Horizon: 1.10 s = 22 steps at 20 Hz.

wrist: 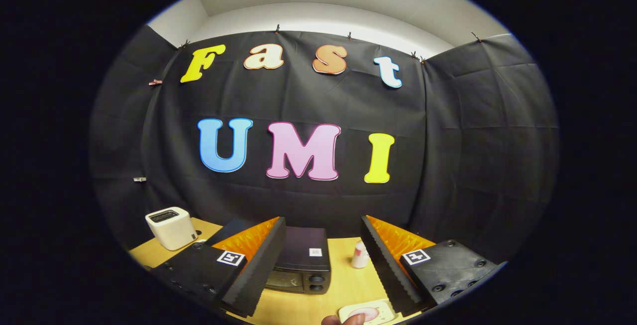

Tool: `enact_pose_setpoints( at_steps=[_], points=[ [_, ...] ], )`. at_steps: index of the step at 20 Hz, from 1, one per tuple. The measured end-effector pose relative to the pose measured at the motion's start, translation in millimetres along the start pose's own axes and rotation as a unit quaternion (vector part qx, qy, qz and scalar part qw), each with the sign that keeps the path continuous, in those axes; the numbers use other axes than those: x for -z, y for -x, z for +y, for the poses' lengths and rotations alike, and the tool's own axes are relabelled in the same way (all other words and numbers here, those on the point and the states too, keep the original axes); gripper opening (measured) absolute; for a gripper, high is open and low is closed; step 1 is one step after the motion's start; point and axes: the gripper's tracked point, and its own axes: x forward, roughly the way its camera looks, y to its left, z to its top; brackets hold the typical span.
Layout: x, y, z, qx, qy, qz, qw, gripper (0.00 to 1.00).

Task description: Open the toaster oven, put the food inside, and close the toaster oven door.

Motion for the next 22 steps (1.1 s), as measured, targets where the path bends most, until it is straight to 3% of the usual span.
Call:
enact_pose_setpoints(
  at_steps=[6, 11, 19, 22],
  points=[
    [67, -26, 96, -0.037, -0.018, 0.053, 0.998, 0.98],
    [133, -60, 136, -0.044, -0.023, 0.124, 0.991, 0.98],
    [214, -89, 143, -0.027, -0.003, 0.215, 0.976, 0.99],
    [220, -85, 143, -0.026, -0.007, 0.224, 0.974, 1.0]
  ],
)
